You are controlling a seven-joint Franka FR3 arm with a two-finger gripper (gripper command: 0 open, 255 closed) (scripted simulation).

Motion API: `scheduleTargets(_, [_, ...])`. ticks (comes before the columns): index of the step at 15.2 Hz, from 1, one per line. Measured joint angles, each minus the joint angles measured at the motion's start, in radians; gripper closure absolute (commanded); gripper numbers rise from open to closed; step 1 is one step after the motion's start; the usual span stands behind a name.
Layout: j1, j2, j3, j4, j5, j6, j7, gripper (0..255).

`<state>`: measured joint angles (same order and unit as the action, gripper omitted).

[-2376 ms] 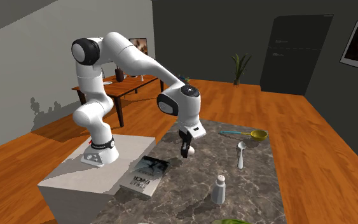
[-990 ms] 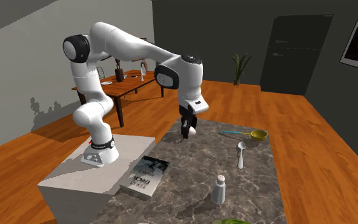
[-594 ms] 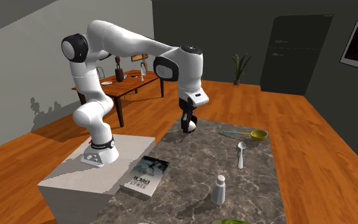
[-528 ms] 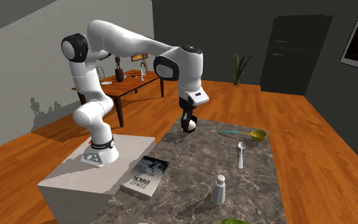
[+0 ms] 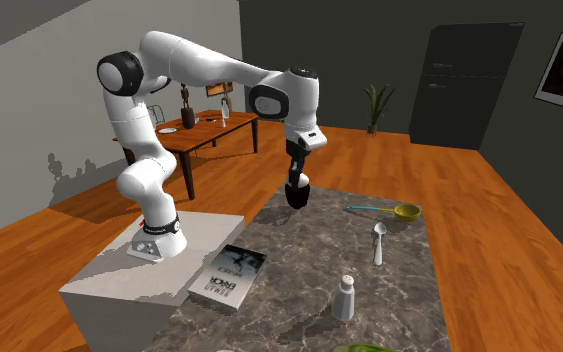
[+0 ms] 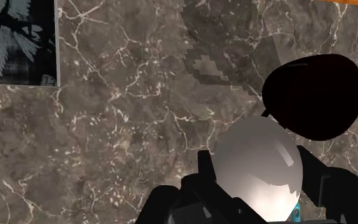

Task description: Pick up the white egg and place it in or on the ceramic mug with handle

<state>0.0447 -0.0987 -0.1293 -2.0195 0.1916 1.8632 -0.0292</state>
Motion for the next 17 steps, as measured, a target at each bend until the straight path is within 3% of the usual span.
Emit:
scheduleTargets(8, [0.093, -0.004, 0.111, -0.007, 0.021, 0.041, 0.191, 255])
scheduleTargets(17, [0.107, 0.043, 0.127, -0.067, 0.034, 0.151, 0.197, 255])
